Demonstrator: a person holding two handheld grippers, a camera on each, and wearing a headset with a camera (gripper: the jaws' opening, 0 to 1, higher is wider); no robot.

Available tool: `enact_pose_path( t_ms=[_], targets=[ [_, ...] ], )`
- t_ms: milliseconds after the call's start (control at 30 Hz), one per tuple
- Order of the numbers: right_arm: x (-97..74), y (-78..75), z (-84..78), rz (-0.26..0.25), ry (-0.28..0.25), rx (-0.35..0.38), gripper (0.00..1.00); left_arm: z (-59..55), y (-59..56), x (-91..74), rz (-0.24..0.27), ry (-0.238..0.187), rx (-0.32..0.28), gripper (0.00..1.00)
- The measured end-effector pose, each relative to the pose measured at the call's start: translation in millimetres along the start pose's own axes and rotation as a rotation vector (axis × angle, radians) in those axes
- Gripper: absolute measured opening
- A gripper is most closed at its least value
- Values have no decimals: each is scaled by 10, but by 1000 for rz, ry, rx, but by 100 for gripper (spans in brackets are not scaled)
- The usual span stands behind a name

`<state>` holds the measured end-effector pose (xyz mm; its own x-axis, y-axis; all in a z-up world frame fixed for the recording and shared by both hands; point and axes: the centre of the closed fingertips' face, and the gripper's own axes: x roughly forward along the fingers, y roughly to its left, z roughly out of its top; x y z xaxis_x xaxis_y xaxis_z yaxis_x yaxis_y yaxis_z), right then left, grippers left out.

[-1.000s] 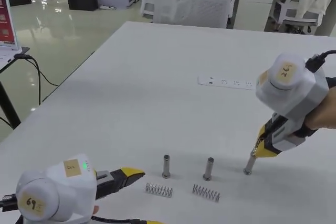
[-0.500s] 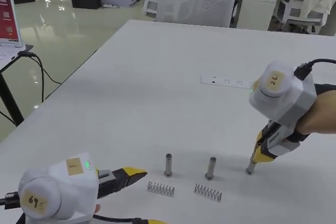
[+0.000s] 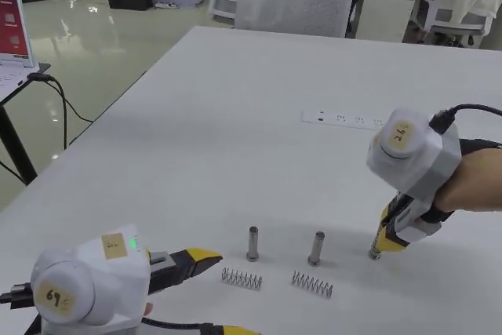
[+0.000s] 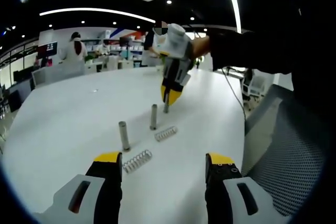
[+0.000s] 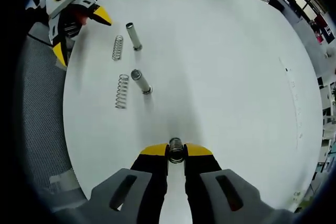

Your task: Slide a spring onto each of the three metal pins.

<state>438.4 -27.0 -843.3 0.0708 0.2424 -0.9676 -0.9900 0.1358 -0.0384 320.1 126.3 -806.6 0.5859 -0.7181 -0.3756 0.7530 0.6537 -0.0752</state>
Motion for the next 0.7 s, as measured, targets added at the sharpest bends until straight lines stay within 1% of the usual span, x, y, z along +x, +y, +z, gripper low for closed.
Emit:
enact_pose_path(
  t_ms=[233, 467, 567, 700],
  targets=[
    [70, 14, -29, -1, 5, 1, 9, -3, 2, -4, 2, 0, -1, 59],
    [80, 22, -31, 0, 1, 2, 9, 0, 0, -8, 3, 1, -1, 59],
    [80, 26, -29, -2, -8, 1, 13, 5, -2, -5, 2, 1, 0, 59],
    [69, 17, -39, -7, -12, 1, 15, 0, -5, 1, 0, 3, 1, 59]
  ],
)
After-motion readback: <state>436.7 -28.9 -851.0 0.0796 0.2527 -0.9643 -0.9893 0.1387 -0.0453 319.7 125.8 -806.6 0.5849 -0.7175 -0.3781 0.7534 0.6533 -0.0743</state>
